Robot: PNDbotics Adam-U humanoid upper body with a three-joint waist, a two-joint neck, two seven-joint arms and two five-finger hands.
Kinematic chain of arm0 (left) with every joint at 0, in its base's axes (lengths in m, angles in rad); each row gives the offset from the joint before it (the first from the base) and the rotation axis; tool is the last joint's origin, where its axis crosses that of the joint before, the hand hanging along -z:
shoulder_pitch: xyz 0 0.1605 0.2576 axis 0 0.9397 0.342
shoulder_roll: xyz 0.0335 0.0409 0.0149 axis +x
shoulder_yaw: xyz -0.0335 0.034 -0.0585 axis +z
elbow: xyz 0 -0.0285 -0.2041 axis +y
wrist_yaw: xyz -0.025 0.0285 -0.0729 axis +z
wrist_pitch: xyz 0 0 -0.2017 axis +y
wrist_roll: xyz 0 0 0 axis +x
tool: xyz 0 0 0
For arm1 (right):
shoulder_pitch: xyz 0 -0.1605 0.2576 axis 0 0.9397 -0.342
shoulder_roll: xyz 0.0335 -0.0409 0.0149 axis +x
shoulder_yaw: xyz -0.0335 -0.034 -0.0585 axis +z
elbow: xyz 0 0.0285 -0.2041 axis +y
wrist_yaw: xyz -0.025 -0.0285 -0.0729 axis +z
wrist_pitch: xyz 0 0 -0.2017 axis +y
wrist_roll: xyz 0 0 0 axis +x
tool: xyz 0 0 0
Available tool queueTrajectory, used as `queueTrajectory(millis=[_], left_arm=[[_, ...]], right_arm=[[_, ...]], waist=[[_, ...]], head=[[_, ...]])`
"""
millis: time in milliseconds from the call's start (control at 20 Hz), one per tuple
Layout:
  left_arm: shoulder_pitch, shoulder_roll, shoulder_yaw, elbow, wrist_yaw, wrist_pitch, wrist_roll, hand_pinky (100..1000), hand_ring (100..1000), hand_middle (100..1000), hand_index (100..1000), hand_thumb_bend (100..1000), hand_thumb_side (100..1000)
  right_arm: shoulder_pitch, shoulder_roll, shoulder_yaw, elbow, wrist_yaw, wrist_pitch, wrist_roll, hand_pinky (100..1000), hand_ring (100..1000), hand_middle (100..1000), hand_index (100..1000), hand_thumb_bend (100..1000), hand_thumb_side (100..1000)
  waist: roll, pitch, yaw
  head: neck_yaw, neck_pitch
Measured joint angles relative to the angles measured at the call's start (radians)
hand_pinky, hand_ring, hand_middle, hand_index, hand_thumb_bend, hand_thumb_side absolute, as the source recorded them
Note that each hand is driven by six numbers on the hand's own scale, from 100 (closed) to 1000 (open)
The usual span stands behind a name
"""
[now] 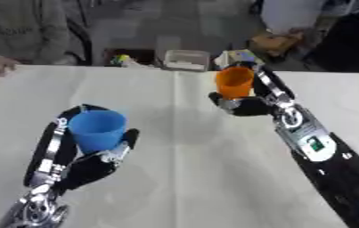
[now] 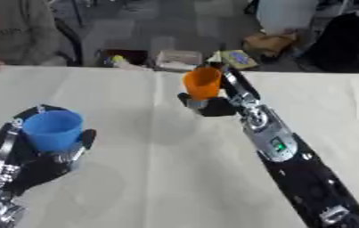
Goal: Pour the contents of one cup into another cup.
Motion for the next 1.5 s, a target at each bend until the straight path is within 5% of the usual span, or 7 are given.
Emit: queueTrajectory(millis=[800, 1500], left_arm=[[0.012, 0.035, -0.085, 0.079, -0.037, -0.023, -0.097, 100, 100, 100, 350, 384, 100], [-0.043, 0.027, -0.124, 0.133, -0.087, -0.039, -0.127, 100, 100, 100, 351, 365, 100]], right_arm=[[-0.124, -0.054, 0.090, -0.137, 0.023, -0.010, 0.133, 145, 276, 389, 527, 271, 100], [-0.195, 0.027, 0.178, -0.150, 0.153, -0.064, 0.217, 147, 283, 398, 537, 304, 100]], waist=[[-0.052, -0.038, -0.034], [-0.076, -0.051, -0.040]], head=[[0.018, 0.001], [0.018, 0.001]])
